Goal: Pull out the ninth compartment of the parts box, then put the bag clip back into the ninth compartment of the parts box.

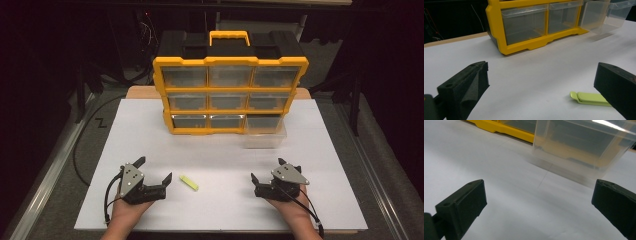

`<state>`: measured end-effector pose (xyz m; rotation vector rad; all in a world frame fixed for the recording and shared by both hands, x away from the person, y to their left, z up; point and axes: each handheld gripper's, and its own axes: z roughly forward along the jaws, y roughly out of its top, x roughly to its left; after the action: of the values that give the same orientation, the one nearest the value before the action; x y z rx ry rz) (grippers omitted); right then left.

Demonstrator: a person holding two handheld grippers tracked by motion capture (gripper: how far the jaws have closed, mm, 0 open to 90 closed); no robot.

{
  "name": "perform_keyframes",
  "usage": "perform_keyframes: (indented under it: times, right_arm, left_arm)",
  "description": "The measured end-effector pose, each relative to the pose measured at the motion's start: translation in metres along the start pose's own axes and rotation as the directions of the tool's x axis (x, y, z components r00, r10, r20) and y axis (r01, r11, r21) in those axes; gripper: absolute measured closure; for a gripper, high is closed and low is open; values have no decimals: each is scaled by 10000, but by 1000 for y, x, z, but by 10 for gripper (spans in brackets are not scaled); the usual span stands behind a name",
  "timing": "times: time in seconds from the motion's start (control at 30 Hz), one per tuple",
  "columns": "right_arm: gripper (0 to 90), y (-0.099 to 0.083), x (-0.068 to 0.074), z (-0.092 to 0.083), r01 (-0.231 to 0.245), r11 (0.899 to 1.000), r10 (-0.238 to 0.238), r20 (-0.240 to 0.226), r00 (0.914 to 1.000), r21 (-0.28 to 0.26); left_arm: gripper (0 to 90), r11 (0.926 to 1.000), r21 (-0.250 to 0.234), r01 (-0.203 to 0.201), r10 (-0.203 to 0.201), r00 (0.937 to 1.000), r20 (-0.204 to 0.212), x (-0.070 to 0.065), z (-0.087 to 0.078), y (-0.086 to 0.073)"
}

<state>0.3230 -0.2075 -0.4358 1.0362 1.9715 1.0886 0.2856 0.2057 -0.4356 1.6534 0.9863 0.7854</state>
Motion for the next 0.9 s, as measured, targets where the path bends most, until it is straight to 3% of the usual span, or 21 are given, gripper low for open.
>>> perform_keyframes:
  times: [0.27,0.4,0.9]
  right_arm:
    - [9,2,3,2,-6,9999,8,-65,10000,172]
    - [9,4,2,3,-136,9997,143,-323,9994,226]
    - [9,9,1,13,-2,9898,143,-977,9951,1427]
  left_arm:
    - [3,10000,-19,-30,30,10000,-58,-1,0,0]
    - [3,10000,-57,-80,80,10000,-29,-2,0,1]
    - [4,10000,-7,28,-28,10000,86,0,1,1]
